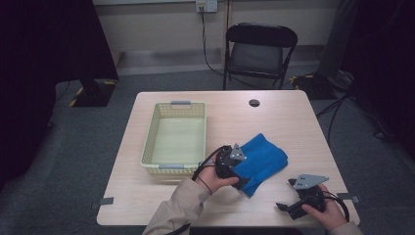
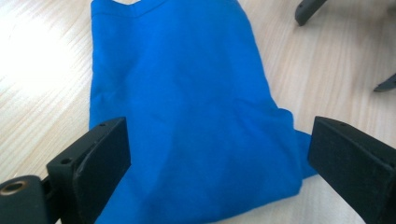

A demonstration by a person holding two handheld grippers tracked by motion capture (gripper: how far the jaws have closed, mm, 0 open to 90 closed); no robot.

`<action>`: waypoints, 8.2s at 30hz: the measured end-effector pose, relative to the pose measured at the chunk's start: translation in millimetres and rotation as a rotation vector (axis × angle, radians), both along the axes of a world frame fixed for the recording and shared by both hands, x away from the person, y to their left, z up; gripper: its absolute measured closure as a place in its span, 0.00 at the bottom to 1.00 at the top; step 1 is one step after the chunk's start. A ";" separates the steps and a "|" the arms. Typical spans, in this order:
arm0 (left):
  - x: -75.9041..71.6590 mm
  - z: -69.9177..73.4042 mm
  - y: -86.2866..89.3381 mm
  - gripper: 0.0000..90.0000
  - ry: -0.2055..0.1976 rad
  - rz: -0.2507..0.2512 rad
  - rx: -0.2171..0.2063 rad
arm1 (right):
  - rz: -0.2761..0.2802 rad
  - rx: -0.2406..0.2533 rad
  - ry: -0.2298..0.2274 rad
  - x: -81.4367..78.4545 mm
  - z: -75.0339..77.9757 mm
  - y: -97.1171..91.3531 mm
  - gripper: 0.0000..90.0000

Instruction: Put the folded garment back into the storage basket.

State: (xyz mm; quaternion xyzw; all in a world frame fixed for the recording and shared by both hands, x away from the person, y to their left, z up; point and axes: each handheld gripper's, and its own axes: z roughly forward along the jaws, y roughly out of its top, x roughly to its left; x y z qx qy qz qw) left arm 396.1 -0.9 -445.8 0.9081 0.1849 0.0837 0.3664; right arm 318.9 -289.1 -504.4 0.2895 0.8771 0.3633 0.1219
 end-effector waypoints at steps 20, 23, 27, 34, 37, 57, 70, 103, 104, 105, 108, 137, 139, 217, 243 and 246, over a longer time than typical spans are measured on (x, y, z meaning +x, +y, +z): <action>17.1 -3.3 -16.7 0.06 -0.003 0.030 0.019 | 0.000 0.000 0.000 0.0 0.0 0.0 0.00; 19.8 -4.8 -17.3 0.06 -0.003 0.035 0.025 | 0.000 0.000 0.000 0.0 0.0 0.0 0.00; 23.1 -6.2 -19.7 0.06 0.002 0.037 0.033 | 0.000 0.000 0.000 0.0 0.0 0.0 0.00; 29.7 -9.1 -24.9 0.05 0.005 0.057 0.042 | 0.000 0.000 0.000 0.0 0.0 0.0 0.00; 31.4 -9.9 -28.1 0.05 0.008 0.057 0.036 | 0.000 0.000 0.000 0.0 0.0 0.0 0.00; 45.0 -32.6 -50.8 0.06 0.038 0.097 0.020 | 0.000 0.000 0.000 0.0 0.0 0.0 0.00; 56.3 -43.6 -52.4 0.05 0.095 0.156 0.008 | 0.000 0.000 0.000 0.0 0.0 0.0 0.00; 50.5 -30.1 -50.4 0.80 0.149 0.173 -0.035 | 0.000 0.000 0.000 0.0 0.0 0.0 0.00; 50.3 -29.1 -50.2 0.80 0.147 0.177 -0.039 | 0.000 0.000 0.000 0.0 0.0 0.0 0.00; 50.3 -29.1 -50.2 0.81 0.147 0.177 -0.039 | 0.000 0.000 0.000 0.0 0.0 0.0 0.00; 49.7 -24.8 -49.9 0.82 0.143 0.174 -0.041 | 0.000 0.000 0.000 0.0 0.0 0.0 0.00; 47.7 52.3 -21.0 0.84 0.064 0.184 -0.069 | 0.000 -0.001 0.000 0.0 0.0 0.0 0.00; 48.5 56.8 -17.4 0.84 0.065 0.185 -0.076 | 0.000 0.000 0.000 0.1 -0.1 0.0 0.00; 65.7 129.4 148.8 0.84 -0.079 0.518 -0.113 | 0.001 -0.001 -0.001 0.7 0.0 0.7 0.00; 86.0 74.3 172.3 0.83 -0.060 0.675 -0.055 | 0.000 -0.001 0.000 0.6 0.0 0.7 0.00; 87.9 66.8 171.3 0.83 -0.047 0.675 -0.045 | 0.000 -0.001 0.000 0.6 0.0 0.7 0.00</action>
